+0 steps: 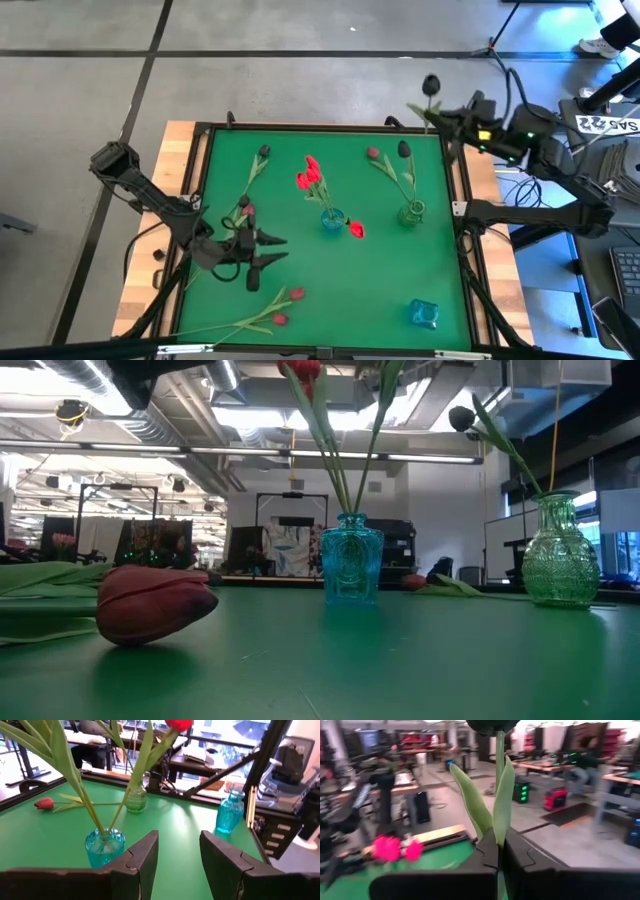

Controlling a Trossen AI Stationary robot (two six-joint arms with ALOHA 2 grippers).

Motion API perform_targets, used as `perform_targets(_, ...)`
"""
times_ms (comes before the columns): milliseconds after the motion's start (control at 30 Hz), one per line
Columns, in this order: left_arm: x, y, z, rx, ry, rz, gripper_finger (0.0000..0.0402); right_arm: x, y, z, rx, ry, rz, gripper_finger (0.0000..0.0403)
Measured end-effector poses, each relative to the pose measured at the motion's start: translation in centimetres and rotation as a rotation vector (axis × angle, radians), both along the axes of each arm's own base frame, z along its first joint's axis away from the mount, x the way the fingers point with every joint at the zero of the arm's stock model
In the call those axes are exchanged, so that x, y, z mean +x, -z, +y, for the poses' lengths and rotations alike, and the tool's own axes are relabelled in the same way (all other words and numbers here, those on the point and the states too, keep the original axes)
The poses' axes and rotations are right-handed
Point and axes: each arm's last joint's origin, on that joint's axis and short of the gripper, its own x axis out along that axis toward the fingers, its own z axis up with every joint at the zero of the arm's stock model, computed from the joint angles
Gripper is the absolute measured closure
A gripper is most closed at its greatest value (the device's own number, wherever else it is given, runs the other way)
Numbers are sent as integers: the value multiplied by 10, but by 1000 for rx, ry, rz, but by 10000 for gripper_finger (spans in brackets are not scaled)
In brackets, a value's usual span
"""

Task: Sort flowers into vase by color
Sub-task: Put the black flower in the green vase

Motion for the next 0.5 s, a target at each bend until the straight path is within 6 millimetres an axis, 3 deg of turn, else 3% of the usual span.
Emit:
perform_targets(167,1,-1,1,-8,-6,-11,260,-22,4,19,9,-118,36,400)
perform_targets(300,1,-2,1,-3,-5,-13,260,-31,19,27,52,-148,39,400)
perform_targets(500,1,-2,1,25,-5,-8,260,-21,57,35,77,-199,3,401)
